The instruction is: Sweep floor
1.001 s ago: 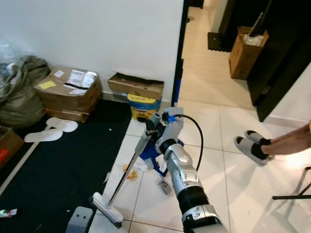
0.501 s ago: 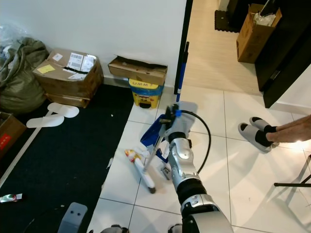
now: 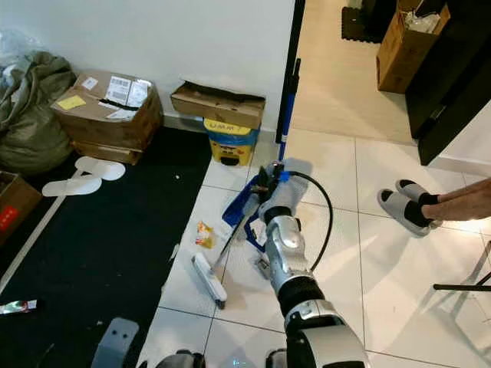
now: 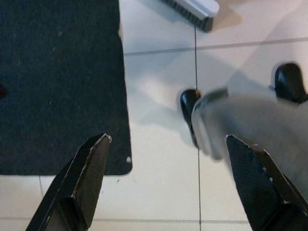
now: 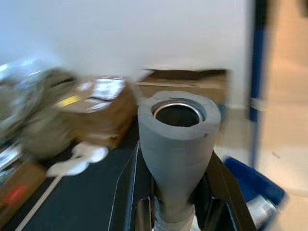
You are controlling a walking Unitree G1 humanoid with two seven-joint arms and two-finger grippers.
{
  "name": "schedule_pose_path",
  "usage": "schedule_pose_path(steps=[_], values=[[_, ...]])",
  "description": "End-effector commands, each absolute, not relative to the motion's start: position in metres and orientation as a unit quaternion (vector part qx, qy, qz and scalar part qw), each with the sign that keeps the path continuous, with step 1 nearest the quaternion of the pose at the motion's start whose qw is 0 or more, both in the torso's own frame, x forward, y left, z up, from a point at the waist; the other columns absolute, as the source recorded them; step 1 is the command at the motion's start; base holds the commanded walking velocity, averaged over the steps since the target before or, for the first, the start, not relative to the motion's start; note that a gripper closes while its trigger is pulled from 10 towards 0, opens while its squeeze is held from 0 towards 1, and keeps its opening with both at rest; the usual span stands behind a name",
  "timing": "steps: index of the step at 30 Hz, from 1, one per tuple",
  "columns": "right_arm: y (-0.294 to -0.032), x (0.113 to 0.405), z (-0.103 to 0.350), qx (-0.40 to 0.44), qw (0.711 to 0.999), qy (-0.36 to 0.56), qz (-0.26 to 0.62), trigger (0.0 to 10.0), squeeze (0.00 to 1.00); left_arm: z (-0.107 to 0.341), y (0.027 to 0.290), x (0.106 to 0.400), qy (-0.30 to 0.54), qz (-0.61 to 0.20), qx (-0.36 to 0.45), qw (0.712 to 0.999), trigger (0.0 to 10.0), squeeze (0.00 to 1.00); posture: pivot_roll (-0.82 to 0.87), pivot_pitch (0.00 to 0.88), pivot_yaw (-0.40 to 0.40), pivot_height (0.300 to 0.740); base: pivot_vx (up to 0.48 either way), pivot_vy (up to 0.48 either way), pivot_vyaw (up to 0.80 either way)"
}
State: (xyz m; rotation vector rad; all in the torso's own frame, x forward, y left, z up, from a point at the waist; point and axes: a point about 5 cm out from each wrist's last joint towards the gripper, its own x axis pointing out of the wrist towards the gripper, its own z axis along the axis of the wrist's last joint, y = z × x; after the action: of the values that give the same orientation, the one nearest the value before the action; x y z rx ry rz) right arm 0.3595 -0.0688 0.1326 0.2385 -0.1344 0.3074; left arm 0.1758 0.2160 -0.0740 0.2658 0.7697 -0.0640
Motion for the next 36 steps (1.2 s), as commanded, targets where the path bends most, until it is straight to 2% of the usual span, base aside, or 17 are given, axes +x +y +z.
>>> schedule_pose_path(steps=[1,4,7,8,9,10,12,17,25,36], values=[[-0.062,0.36,0.144,0.116,0.97,-0.086,0.196,10.0,0.0,-0.082,0.214,0.163,0.403,-0.023,0.112,0.908,10.0,0.0,0.03,0.126,-0.046,0.74,0.0,0.0,0.0],[-0.061,0.359,0.145,0.114,0.965,-0.084,0.223,10.0,0.0,-0.082,0.212,0.165,0.403,-0.023,0.109,0.909,10.0,0.0,0.02,0.109,-0.047,0.74,0.0,0.0,0.0],[-0.053,0.349,0.148,0.173,0.923,-0.082,0.332,10.0,0.0,-0.081,0.209,0.168,0.405,-0.015,0.092,0.91,10.0,0.0,0.01,0.064,-0.049,0.74,0.0,0.0,0.0],[-0.053,0.349,0.148,0.173,0.923,-0.082,0.332,10.0,0.0,-0.081,0.209,0.168,0.405,-0.015,0.092,0.91,10.0,0.0,0.01,0.064,-0.049,0.74,0.0,0.0,0.0],[-0.051,0.346,0.15,0.197,0.907,-0.088,0.361,10.0,0.0,-0.082,0.209,0.169,0.406,-0.013,0.089,0.909,10.0,0.0,0.01,0.054,-0.051,0.74,0.0,0.0,0.0],[-0.051,0.346,0.15,0.197,0.907,-0.088,0.361,10.0,0.0,-0.082,0.209,0.169,0.406,-0.013,0.089,0.909,10.0,0.0,0.01,0.054,-0.051,0.74,0.0,0.0,0.0],[-0.047,0.34,0.155,0.211,0.888,-0.106,0.395,10.0,0.0,-0.083,0.208,0.167,0.412,-0.009,0.082,0.908,10.0,0.0,0.01,0.034,-0.052,0.74,0.0,0.0,0.74],[-0.042,0.338,0.16,0.23,0.879,-0.122,0.4,10.0,0.0,-0.086,0.211,0.16,0.423,0.0,0.075,0.903,10.0,0.0,0.03,0.021,-0.053,0.74,0.211,0.0,0.72],[-0.045,0.345,0.166,0.246,0.879,-0.11,0.395,10.0,0.0,-0.088,0.214,0.154,0.433,0.004,0.074,0.898,10.0,0.0,0.03,0.015,-0.051,0.74,0.301,0.0,0.0],[-0.048,0.342,0.165,0.244,0.874,-0.113,0.405,10.0,0.0,-0.086,0.21,0.159,0.428,-0.01,0.077,0.901,10.0,0.0,0.02,0.018,-0.044,0.74,0.344,0.0,0.0]])
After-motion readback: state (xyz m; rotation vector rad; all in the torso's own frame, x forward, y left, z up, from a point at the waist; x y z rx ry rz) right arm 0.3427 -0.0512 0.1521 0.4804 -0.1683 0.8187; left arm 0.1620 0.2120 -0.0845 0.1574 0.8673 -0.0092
